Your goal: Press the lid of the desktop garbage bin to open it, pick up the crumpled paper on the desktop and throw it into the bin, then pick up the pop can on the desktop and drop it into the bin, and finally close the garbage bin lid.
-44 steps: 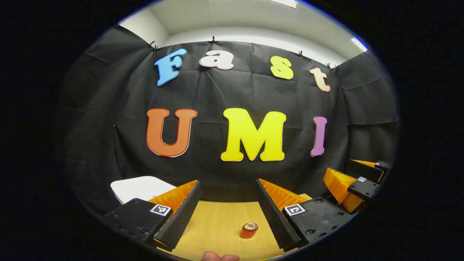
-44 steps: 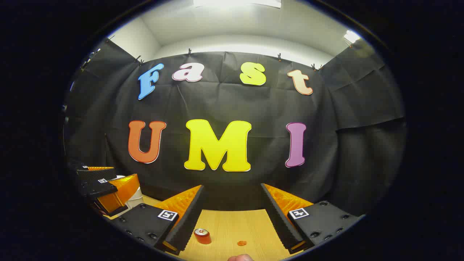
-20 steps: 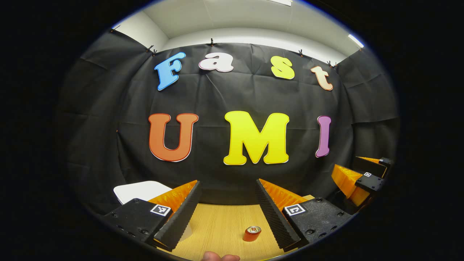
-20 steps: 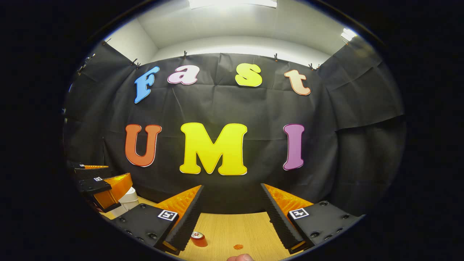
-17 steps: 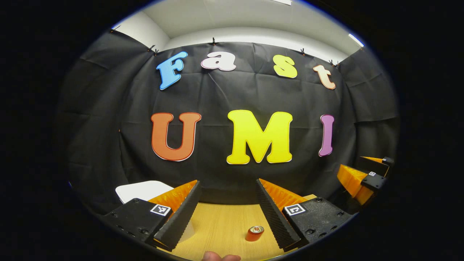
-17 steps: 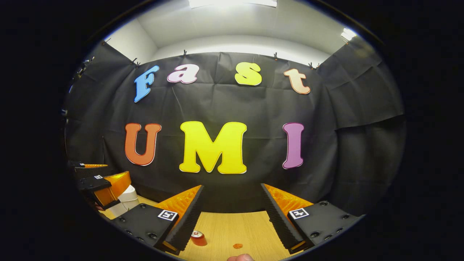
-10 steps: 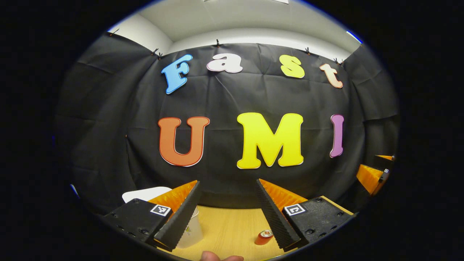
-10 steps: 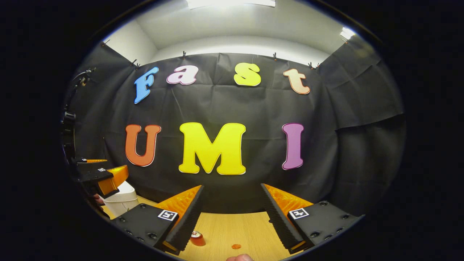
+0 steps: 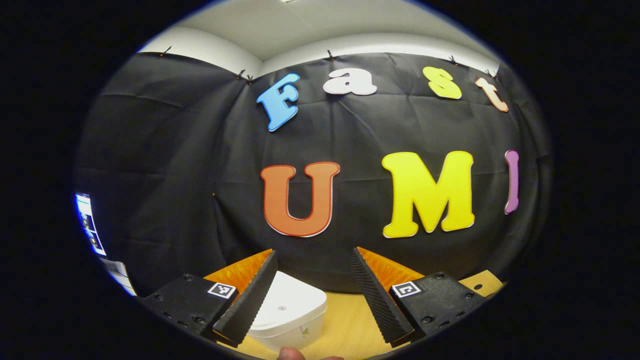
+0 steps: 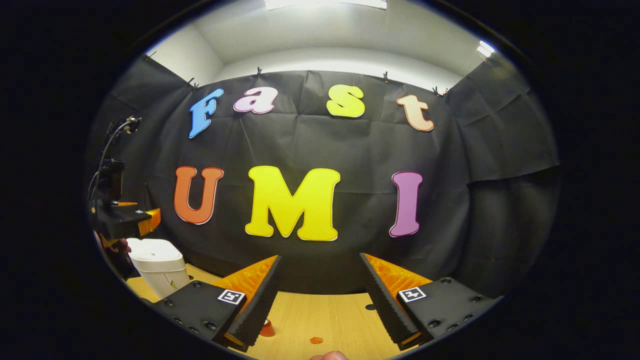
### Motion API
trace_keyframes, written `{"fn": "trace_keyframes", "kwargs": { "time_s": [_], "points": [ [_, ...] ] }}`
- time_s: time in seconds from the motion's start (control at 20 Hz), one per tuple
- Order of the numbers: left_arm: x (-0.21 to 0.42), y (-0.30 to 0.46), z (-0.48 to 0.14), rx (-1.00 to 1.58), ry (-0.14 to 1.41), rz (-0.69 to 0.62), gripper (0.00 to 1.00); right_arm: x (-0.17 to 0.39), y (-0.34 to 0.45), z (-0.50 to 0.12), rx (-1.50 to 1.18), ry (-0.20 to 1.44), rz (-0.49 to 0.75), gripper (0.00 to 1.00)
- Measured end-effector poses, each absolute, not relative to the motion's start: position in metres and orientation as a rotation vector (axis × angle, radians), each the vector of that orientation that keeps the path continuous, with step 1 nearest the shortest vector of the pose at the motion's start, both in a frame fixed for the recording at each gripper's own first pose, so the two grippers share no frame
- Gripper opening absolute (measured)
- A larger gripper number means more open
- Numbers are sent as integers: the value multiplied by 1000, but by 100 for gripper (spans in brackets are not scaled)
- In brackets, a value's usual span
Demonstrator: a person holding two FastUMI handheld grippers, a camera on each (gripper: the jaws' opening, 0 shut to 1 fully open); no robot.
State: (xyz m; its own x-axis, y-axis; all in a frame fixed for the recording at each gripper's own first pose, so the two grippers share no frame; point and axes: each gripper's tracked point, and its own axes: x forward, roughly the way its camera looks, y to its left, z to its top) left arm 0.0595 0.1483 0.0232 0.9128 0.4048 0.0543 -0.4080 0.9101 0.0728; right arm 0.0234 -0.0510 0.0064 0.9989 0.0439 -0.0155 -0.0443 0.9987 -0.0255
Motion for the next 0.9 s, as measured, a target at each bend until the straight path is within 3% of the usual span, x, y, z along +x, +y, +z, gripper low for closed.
{"fn": "trace_keyframes", "kwargs": {
  "time_s": [0.15, 0.35, 0.65, 0.9],
  "points": [
    [63, 176, 21, 80, -25, 486, 95, 25, -58, 6, -70, 12, 22, 95],
    [68, 200, 1, 93, 30, 543, 84, 26, -51, 5, -122, 5, 37, 95],
    [79, 226, -41, 60, 130, 614, 57, 31, -49, -10, -92, 56, 28, 94],
    [84, 235, -86, 9, 237, 649, 28, 31, -52, -14, -114, 59, 21, 94]
  ]
}}
